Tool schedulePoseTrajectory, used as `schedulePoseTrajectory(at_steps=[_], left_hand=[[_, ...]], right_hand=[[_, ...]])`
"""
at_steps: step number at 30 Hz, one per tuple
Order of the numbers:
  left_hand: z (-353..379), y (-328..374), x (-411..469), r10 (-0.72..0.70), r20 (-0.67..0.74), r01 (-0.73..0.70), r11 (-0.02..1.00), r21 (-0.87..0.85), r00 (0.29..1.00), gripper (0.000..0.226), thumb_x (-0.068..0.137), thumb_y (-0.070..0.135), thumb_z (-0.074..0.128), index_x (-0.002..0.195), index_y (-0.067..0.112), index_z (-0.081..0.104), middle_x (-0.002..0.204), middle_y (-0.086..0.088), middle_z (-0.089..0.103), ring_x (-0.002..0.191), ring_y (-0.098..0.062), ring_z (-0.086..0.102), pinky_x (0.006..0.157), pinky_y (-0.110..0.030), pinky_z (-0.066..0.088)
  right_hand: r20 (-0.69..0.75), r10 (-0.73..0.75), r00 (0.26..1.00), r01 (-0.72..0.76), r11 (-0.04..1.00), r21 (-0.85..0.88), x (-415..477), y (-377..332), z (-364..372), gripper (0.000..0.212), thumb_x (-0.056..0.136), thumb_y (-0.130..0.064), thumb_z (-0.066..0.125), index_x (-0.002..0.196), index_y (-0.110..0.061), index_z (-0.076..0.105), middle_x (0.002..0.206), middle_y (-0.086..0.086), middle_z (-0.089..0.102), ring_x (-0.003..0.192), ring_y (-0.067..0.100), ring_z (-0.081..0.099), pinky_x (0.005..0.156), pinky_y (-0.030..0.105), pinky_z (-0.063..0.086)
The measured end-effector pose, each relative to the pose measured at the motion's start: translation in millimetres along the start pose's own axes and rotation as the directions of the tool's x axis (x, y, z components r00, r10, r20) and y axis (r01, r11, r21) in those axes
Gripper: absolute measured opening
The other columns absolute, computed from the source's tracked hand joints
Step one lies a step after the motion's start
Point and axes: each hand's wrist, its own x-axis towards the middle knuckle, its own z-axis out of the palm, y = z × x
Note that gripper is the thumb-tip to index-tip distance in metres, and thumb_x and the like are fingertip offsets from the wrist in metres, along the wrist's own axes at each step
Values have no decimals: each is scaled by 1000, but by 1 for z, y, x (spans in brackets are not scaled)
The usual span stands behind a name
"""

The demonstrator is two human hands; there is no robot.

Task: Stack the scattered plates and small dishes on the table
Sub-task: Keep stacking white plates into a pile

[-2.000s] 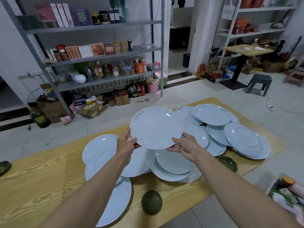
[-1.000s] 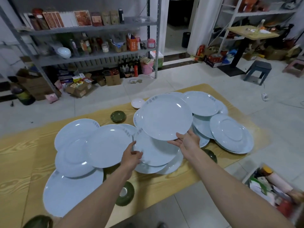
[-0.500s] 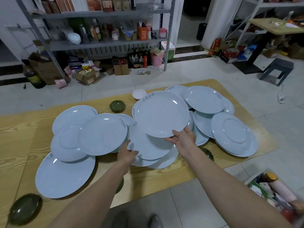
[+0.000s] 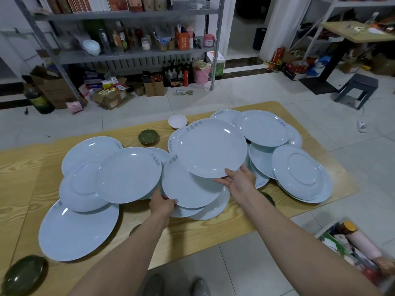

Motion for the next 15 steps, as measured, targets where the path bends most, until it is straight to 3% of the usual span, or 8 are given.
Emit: schedulePoseTrajectory(at_steps=[4,9,15], left_hand=[[-1,-1,1,-32,0,32,997,-69,999,48,80,-11,66,121,13,62,108,-4,65,104,-27,59,89,-35,51],[0,12,-4,-49,36,53,989,-140,998,58,88,-10,55,136,21,46,126,-4,56,114,-26,50,94,-40,50],[3,28,-14,-9,175,64,947,-314,985,63,92,-13,49,141,25,40,122,-5,58,106,-30,63,74,-42,61]], right_hand=[[-1,-6,1000,6,1000,-4,0,-2,3,53,91,18,51,132,-15,56,106,10,68,86,34,71,74,52,60],[-7,-5,1000,5,1000,4,2,-6,7,56,90,19,52,137,-11,54,107,11,68,87,36,70,75,53,59],[-14,-10,1000,10,1000,2,1,-9,11,57,89,19,53,139,-10,53,111,12,68,85,36,71,75,53,60]])
